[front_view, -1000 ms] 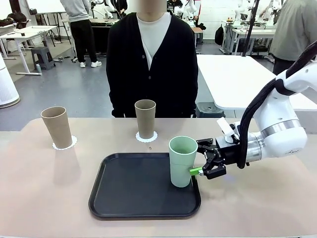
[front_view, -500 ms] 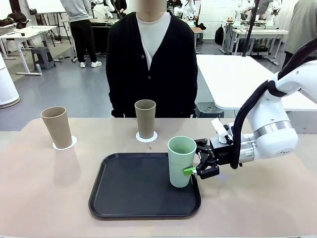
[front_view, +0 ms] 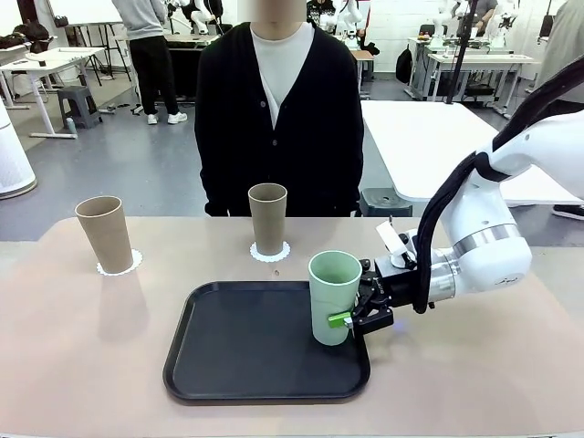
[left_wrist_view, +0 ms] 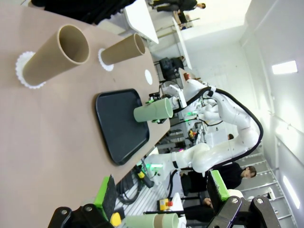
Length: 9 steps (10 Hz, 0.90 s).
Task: Place coasters on the table and set cups on them.
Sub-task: Take one Reusable plastic cup from the Flat Tray and place it on a coaster set by the human.
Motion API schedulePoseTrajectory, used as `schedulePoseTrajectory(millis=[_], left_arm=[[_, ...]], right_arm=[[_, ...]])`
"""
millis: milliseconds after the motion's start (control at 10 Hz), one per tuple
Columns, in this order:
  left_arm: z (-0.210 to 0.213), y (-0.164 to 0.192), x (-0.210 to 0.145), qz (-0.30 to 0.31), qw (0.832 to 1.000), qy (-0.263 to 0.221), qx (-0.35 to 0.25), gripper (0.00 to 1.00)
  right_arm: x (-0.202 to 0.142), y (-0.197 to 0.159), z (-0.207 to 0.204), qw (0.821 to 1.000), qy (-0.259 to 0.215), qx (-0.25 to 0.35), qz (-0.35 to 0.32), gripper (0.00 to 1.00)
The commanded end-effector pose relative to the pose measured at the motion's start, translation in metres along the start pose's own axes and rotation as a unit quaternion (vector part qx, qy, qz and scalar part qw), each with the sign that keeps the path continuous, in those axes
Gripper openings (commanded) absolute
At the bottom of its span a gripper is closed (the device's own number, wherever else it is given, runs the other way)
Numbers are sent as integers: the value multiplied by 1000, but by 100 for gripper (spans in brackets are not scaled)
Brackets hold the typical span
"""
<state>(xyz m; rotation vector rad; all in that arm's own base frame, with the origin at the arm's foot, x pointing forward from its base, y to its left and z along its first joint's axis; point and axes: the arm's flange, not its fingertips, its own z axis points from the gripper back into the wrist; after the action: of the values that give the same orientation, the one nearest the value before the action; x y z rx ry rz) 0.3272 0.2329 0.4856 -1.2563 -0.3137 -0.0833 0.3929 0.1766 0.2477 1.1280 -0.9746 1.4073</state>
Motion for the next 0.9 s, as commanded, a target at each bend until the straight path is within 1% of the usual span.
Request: schedulePoseTrajectory(millis=[0,100,300,400,500,700,800], left_arm=[[2,-2,-1,-1,1000,-2,-7,100],[2,-2,-1,-1,1000,-2,-7,100],[2,-2,-1,-1,1000,-2,-7,100],[2,-2,-1,-1,1000,-2,-7,100],[2,-2,-1,-1,1000,-2,-7,100],[2,-2,-1,-1,1000,-2,-7,100],[2,-2,-1,-1,1000,-2,-7,100]], right_arm=[[-5,-3,-6,1000,-4,-8,16,42],[-5,-3,-5,1000,-5,-10,16,0],[-1,-1,-2,1000,-4,-12,13,0],[9,0,3,1000,-3,-15,9,0],[28,0,14,1000,2,-16,2,0],[95,-6,40,1000,22,-7,-7,0],[132,-9,49,999,38,-6,0,0]])
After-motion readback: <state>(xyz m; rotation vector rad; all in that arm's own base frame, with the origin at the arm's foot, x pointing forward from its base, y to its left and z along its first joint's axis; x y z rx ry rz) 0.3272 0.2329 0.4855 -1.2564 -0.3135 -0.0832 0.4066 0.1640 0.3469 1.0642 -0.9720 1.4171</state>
